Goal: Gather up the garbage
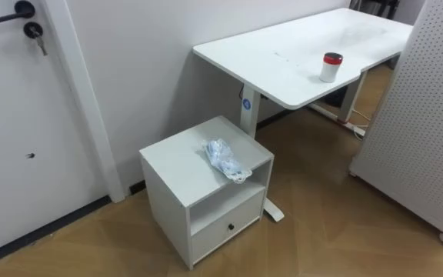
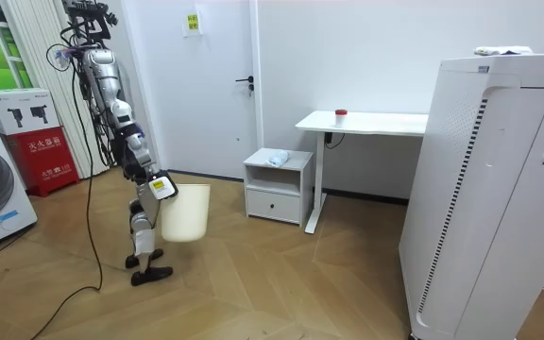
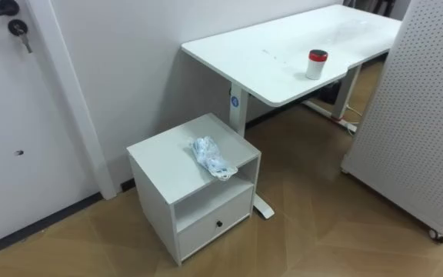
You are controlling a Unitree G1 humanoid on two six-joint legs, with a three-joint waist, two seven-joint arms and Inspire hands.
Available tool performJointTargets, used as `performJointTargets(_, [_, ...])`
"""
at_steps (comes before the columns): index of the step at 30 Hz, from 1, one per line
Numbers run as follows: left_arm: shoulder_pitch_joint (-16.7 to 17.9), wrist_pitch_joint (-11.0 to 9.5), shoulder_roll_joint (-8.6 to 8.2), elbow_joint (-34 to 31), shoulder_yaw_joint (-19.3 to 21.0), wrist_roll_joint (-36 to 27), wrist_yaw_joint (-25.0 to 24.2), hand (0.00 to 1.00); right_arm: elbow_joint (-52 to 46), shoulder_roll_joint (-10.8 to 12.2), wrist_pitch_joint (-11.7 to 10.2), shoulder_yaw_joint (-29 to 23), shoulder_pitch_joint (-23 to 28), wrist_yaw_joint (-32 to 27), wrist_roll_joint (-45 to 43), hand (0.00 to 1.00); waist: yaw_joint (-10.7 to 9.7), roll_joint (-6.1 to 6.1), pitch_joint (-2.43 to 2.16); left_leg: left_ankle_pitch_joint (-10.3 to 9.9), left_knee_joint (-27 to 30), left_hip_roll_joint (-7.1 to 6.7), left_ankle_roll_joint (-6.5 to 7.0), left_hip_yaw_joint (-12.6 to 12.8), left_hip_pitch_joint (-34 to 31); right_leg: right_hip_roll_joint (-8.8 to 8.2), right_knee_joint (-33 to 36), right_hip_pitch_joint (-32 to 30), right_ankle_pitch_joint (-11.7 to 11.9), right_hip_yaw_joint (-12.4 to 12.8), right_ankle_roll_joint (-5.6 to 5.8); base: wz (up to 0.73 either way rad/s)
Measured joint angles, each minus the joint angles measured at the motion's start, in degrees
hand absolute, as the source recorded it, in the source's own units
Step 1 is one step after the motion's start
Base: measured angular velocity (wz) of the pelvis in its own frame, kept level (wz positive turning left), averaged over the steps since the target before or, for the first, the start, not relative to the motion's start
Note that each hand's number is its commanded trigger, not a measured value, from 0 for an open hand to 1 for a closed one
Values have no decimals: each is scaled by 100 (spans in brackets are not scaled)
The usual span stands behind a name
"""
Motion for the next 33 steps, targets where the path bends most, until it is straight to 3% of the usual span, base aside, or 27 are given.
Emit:
performJointTargets(12, [-114, -10, 5, -9, 0, 5, 16, 0, 0, 2, 1, 0, 22, -4, 4, 100, -10, 21, 17, 0, -17, -2, 3, 60, 35, -6, 4, 10, -1, 34, 1, -3])
performJointTargets(20, [-104, -12, 23, 61, -1, 7, 16, 0, -3, 0, -14, 3, 57, -10, 47, 100, -11, 21, 19, 1, 3, -28, 5, -47, 93, -36, 5, 120, -12, -116, 11, 8])
performJointTargets(27, [-97, -31, 25, 67, 9, 9, 15, 0, -85, -1, -22, 0, 115, 13, 80, 100, 1, -10, -4, -29, 130, -34, 25, -79, -16, -55, 116, 30, -80, -125, 4, 2])
performJointTargets(28, [-102, -31, 24, 74, 17, 38, 16, 0, -83, -1, -19, -1, 101, 22, 68, 100, 9, -33, -19, -51, 205, -28, 16, -81, -68, -55, 149, -4, -100, -129, -12, 0])
performJointTargets(30, [-132, -21, 23, 122, 105, 73, 16, 0, -65, -7, -25, -44, 97, 69, 68, 100, 4, -29, 3, -125, 374, -24, 0, -98, -134, -59, 340, -78, -228, -186, -28, 6])
performJointTargets(33, [-172, -13, 37, 117, 246, 92, 15, 0, -94, -25, -28, -62, 95, 106, 75, 100, 34, -51, 1, -434, 1248, 58, -121, -9, -495, -76, 948, -374, -616, -224, -69, 4])
